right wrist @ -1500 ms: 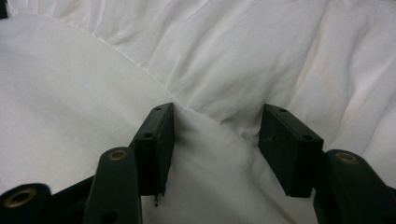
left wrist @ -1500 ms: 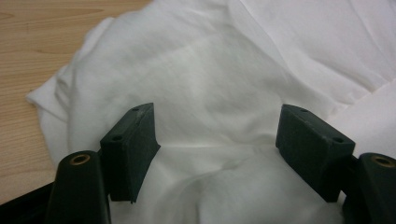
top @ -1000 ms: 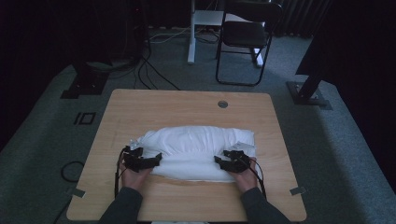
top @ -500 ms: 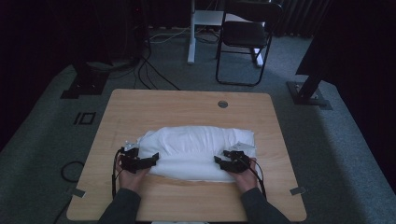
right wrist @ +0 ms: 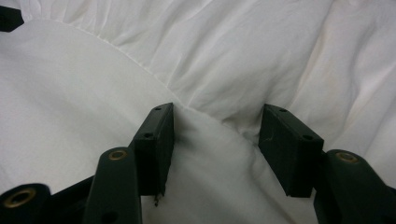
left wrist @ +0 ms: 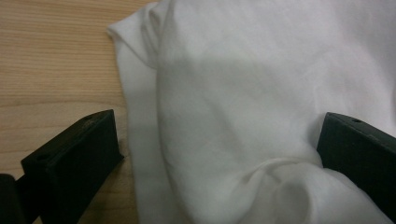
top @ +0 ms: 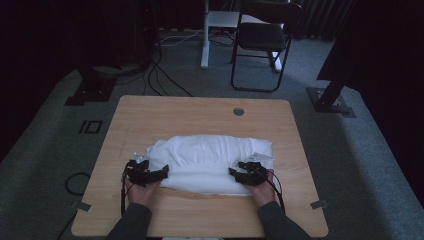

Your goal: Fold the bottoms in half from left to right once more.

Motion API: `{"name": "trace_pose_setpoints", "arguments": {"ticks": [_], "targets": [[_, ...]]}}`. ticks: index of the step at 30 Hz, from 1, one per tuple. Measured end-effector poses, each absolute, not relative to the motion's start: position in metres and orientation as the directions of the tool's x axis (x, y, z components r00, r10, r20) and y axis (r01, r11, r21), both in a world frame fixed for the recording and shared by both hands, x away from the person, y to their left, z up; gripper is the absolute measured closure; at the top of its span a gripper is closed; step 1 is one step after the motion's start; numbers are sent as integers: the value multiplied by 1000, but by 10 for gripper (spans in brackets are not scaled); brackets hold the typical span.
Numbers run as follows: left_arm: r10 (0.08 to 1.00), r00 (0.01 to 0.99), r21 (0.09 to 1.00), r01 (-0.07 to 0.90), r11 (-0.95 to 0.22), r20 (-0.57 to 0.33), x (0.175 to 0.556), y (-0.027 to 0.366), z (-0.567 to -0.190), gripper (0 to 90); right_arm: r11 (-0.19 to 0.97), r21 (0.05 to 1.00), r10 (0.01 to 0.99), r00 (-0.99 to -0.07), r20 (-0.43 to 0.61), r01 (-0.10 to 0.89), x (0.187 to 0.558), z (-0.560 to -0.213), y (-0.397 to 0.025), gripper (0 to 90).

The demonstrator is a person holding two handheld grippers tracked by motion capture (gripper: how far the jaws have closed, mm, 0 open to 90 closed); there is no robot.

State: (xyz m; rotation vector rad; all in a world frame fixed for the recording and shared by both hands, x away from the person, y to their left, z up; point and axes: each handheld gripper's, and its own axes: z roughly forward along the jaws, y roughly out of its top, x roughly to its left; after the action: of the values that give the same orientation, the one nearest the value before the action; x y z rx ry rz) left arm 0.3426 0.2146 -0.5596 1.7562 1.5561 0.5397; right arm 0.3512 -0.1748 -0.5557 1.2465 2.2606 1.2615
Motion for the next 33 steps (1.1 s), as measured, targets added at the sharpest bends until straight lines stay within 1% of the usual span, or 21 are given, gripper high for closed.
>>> {"name": "trace_pose_setpoints", "arguments": {"ticks": [2, 3, 4, 7, 10, 12, 13, 15, 17, 21, 22, 26, 28, 33], "targets": [[968, 200, 740, 672, -24, -150, 342, 214, -559, 8, 250, 792, 787, -594, 169, 557, 351, -556, -175, 446], [962, 220, 743, 669, -27, -163, 341, 213, -558, 54, 251, 791, 786, -594, 170, 558, 352, -555, -175, 445], [953, 247, 743, 668, -35, -178, 341, 213, -557, 128, 252, 791, 786, -595, 168, 557, 352, -555, -175, 445], [933, 278, 738, 675, -20, -229, 340, 211, -556, 328, 258, 790, 787, -595, 163, 557, 352, -554, -174, 443], [898, 306, 718, 696, 15, -315, 341, 213, -557, 584, 268, 787, 787, -598, 154, 556, 352, -552, -173, 440], [889, 321, 710, 704, 7, -327, 342, 212, -558, 690, 276, 785, 787, -599, 147, 555, 352, -550, -173, 436], [884, 326, 707, 707, 8, -336, 342, 212, -559, 721, 281, 784, 786, -601, 143, 554, 352, -549, -173, 434], [880, 330, 705, 709, 9, -343, 343, 213, -558, 752, 289, 779, 789, -599, 135, 556, 351, -544, -172, 429], [876, 333, 705, 710, 11, -350, 343, 215, -557, 766, 289, 791, 790, -602, 121, 538, 350, -534, -169, 430], [864, 351, 729, 684, 26, -360, 342, 218, -550, 774, 296, 810, 775, -623, 105, 506, 353, -519, -156, 430], [862, 355, 736, 676, 29, -361, 342, 219, -547, 775, 313, 812, 763, -639, 93, 492, 356, -515, -146, 427], [847, 369, 761, 645, 63, -383, 342, 222, -533, 778, 345, 802, 753, -654, 74, 488, 360, -517, -133, 420], [845, 381, 776, 628, 63, -376, 343, 222, -525, 779, 380, 775, 752, -657, 59, 505, 368, -526, -122, 414], [820, 432, 815, 575, 71, -376, 342, 219, -503, 785, 393, 751, 750, -657, 71, 530, 375, -539, -116, 413]]}}
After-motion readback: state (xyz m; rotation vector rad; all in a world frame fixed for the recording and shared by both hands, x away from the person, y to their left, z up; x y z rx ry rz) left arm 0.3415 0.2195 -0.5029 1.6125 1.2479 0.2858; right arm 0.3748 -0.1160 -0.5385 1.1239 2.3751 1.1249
